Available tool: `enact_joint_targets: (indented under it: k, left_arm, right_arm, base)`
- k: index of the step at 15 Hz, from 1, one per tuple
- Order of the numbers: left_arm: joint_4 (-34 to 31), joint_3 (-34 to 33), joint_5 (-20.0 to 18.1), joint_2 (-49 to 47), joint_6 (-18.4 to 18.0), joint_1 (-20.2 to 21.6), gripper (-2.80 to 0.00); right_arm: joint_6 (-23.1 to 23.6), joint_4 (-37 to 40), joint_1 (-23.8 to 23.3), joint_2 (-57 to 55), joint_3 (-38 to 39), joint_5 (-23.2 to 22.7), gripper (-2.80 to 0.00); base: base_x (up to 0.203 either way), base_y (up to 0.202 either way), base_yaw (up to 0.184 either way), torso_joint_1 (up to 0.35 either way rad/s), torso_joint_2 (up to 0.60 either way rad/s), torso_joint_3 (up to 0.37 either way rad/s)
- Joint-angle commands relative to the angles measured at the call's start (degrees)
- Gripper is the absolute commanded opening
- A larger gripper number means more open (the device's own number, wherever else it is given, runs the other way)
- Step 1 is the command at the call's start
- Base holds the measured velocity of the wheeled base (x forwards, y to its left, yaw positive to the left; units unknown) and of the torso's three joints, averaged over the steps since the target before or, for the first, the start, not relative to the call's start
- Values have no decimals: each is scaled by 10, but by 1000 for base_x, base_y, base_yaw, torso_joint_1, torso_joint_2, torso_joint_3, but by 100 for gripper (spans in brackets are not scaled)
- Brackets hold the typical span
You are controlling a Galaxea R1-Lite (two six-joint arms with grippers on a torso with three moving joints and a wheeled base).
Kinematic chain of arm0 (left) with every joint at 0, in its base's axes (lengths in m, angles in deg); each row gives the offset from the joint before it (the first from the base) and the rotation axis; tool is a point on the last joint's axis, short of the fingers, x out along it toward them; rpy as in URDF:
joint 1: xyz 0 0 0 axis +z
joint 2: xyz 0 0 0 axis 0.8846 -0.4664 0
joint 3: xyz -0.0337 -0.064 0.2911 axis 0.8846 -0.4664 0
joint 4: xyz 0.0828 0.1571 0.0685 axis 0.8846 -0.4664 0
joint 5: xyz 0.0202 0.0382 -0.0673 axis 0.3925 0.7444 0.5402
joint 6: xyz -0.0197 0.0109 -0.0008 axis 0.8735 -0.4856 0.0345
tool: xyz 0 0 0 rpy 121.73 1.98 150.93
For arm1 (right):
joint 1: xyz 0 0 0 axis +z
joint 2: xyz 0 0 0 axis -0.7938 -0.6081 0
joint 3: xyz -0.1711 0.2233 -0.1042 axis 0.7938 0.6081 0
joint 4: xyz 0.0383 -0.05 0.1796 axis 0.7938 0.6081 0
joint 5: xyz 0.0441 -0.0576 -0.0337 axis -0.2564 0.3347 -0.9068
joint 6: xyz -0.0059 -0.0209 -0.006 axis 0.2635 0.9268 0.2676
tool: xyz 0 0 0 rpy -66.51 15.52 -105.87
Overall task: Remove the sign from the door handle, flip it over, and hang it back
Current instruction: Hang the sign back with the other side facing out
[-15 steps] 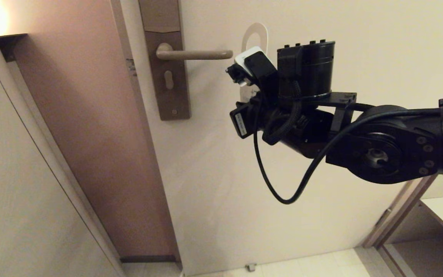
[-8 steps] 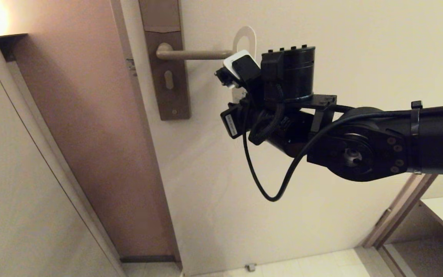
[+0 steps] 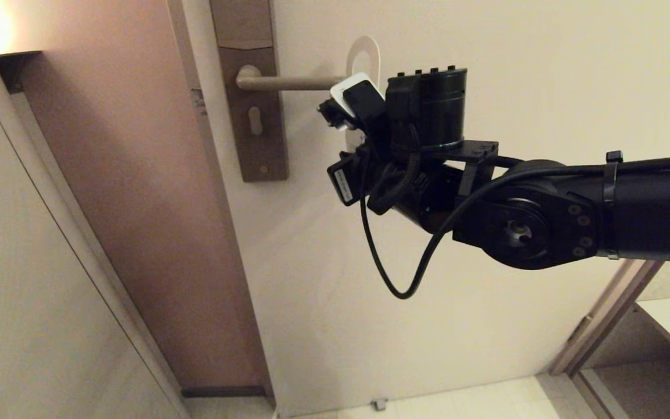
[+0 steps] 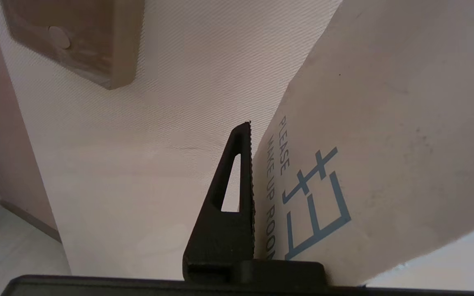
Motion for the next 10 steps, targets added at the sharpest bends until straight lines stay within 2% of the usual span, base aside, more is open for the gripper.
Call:
enact_joint_targets:
  k: [1, 10]
  left_arm:
    - [0, 0, 0, 0, 0, 0, -280]
    - [0, 1, 0, -1, 0, 0, -280]
  right_arm:
    - [1, -1, 6, -4, 0, 1, -280]
    - [0, -24, 36, -21, 0, 3, -280]
  base:
    - [0, 0, 0, 0, 0, 0]
    - [0, 0, 0, 0, 0, 0]
